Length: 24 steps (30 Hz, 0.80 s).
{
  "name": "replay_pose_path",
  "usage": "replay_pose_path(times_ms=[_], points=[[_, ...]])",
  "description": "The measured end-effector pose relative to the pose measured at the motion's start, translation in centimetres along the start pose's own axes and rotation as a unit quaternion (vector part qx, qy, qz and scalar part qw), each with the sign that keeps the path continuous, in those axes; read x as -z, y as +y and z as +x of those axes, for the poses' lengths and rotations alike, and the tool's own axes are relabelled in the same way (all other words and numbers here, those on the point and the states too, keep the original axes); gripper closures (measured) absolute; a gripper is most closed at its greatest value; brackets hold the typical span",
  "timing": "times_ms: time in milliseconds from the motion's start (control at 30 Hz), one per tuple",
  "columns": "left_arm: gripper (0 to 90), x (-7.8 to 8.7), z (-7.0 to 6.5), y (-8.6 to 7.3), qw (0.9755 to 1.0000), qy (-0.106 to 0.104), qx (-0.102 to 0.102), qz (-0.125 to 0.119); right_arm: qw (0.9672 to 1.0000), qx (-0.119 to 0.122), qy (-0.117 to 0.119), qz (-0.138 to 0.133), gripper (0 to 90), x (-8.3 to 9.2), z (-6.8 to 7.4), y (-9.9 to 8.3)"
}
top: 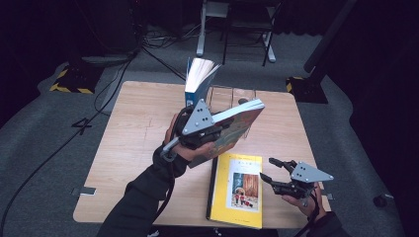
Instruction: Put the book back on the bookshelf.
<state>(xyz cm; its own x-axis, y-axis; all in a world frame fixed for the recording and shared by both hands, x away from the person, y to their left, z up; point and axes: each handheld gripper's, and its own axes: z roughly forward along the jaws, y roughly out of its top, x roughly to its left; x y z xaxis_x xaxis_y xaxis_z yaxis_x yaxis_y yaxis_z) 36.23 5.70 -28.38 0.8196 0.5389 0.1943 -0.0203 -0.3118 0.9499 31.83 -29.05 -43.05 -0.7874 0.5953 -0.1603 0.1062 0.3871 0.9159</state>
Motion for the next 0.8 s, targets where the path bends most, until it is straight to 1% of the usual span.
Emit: replay_pose_path(times_ms=[167,300,433,567,700,800], points=[[73.1,-0.2,1.4,-0.1,0.9996,0.023,0.015,0.007,1.0,-0.003,-0.001,0.002,38.6,0.0,-0.1,-0.1],[73.2,-0.6,2.6,0.0,0.9987,0.043,0.026,0.013,1.0,-0.005,0.003,0.001,39.4,-0.1,0.0,-0.1],[73.2,-1.2,3.6,0.0,0.9974,0.063,0.032,0.018,1.0,-0.003,0.005,0.001,39.1,-0.1,0.1,-0.1],[73.1,-2.1,4.5,0.0,0.9955,0.081,0.042,0.024,1.0,-0.005,0.007,0.002,38.2,-0.1,0.0,-0.1],[73.1,-3.0,5.3,0.3,0.9933,0.101,0.047,0.029,0.9999,-0.006,0.009,0.007,38.1,-0.2,-0.1,-0.3],[73.2,-3.8,5.7,0.3,0.9917,0.114,0.047,0.038,0.9999,-0.003,0.01,0.012,38.1,-0.3,-0.2,-0.4]])
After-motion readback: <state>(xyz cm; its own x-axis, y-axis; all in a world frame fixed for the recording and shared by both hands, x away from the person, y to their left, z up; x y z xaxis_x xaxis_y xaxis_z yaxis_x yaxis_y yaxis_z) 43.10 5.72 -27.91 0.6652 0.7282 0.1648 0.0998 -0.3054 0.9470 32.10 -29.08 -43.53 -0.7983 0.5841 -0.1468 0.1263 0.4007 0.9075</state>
